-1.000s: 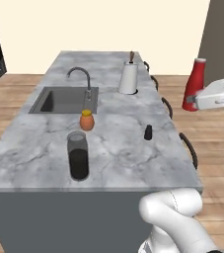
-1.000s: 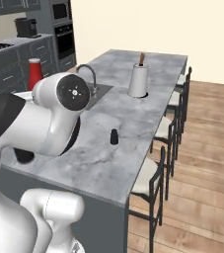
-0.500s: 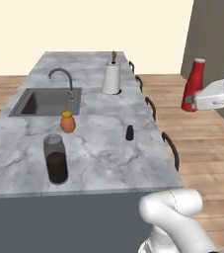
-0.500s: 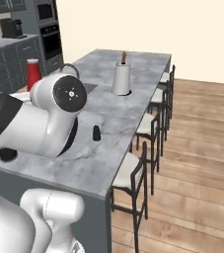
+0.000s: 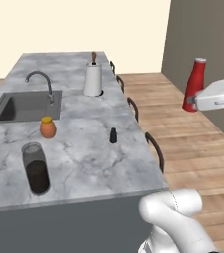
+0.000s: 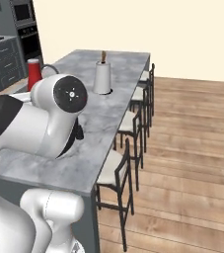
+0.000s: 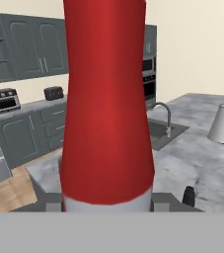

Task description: Move the shaker and ketchup from the cabinet to the dining counter.

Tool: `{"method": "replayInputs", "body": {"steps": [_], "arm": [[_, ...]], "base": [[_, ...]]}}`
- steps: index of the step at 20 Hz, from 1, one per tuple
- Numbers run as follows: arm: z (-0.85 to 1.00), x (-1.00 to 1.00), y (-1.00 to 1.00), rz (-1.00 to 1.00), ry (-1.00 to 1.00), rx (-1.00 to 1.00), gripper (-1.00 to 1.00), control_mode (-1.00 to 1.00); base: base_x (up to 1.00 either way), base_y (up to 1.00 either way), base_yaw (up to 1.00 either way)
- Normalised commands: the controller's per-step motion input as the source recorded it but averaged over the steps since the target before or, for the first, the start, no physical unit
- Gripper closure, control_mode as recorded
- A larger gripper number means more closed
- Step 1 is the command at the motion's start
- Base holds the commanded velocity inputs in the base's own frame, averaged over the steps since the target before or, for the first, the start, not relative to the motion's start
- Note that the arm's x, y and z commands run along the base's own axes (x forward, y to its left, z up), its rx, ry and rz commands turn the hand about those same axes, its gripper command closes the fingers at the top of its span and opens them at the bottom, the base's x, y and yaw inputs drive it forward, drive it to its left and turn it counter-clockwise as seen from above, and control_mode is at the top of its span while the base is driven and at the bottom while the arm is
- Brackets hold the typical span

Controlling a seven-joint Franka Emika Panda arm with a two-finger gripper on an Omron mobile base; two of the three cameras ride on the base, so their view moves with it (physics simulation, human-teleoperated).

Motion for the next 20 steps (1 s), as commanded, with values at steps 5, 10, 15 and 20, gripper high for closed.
{"method": "replayInputs", "body": {"steps": [5,10,15,20], "arm": [[0.00,0.00,0.00,0.00,0.00,0.00,1.00,1.00],[0.00,0.00,0.00,0.00,0.00,0.00,1.00,1.00],[0.00,0.00,0.00,0.00,0.00,0.00,1.00,1.00],[0.00,0.00,0.00,0.00,0.00,0.00,1.00,1.00]], "base": [[0.56,0.00,0.00],[0.15,0.00,0.00],[0.00,0.00,0.00],[0.00,0.00,0.00]]}}
